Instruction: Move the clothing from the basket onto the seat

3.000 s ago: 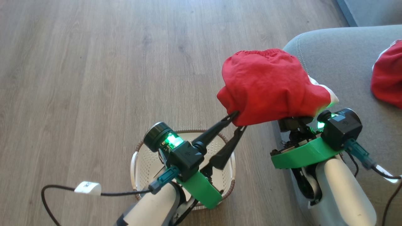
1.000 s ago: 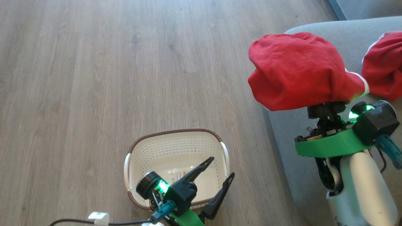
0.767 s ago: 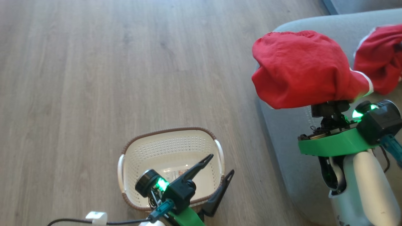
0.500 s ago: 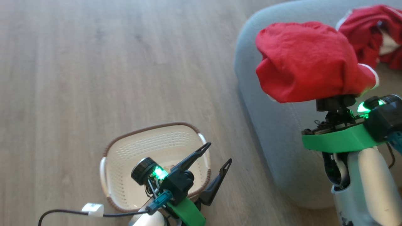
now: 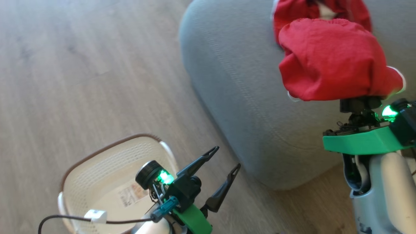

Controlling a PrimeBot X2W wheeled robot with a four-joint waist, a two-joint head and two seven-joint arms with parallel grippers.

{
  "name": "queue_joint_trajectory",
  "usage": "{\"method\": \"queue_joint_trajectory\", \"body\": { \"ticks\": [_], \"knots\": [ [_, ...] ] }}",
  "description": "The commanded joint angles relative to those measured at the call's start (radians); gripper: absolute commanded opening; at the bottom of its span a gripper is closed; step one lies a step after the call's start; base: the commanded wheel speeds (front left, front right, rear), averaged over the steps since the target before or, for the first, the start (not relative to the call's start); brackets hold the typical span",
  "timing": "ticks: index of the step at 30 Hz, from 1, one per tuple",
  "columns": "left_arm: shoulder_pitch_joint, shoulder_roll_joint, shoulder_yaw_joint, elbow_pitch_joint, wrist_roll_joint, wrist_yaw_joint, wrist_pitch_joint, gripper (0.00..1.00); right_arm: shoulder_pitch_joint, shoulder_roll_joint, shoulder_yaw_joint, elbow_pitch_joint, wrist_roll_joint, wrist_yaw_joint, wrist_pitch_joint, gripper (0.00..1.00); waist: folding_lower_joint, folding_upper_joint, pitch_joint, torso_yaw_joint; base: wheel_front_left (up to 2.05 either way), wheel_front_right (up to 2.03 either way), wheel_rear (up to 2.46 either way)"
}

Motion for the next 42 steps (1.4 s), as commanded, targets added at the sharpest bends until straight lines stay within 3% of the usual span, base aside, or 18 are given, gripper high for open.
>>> {"method": "queue_joint_trajectory", "body": {
  "ticks": [1, 11, 27, 32, 42],
  "knots": [
    [-0.025, 0.004, 0.025, -0.04, -0.004, -0.001, -0.01, 1.0, -0.025, 0.01, 0.012, -0.039, -0.006, 0.0, -0.001, 0.0, 0.0, 0.0, -0.003, -0.058, 0.0, 0.0, 0.0],
    [-0.065, -0.006, -0.059, -0.04, -0.03, -0.001, -0.01, 1.0, 0.038, 0.011, -0.121, -0.089, -0.01, 0.0, -0.001, 0.0, 0.0, 0.0, 0.003, -0.075, 0.0, 0.0, 0.0],
    [-0.043, 0.002, -0.047, -0.044, -0.028, -0.001, -0.01, 1.0, 0.025, 0.012, -0.162, -0.072, -0.026, 0.0, -0.001, 0.0, 0.0, 0.0, 0.01, -0.071, 0.0, 0.0, 0.0],
    [-0.037, 0.013, -0.015, -0.046, -0.013, -0.001, -0.01, 1.0, -0.054, 0.005, -0.193, -0.035, -0.027, 0.0, -0.001, 0.0, 0.0, 0.0, 0.069, -0.072, 0.0, 0.0, 0.0],
    [-0.152, 0.091, -0.097, -0.032, -0.008, -0.001, -0.01, 1.0, -0.325, -0.089, -0.355, 0.017, 0.007, 0.0, -0.001, 0.0, 0.0, 0.0, 0.282, 0.005, 0.0, 0.0, 0.0]
  ]
}}
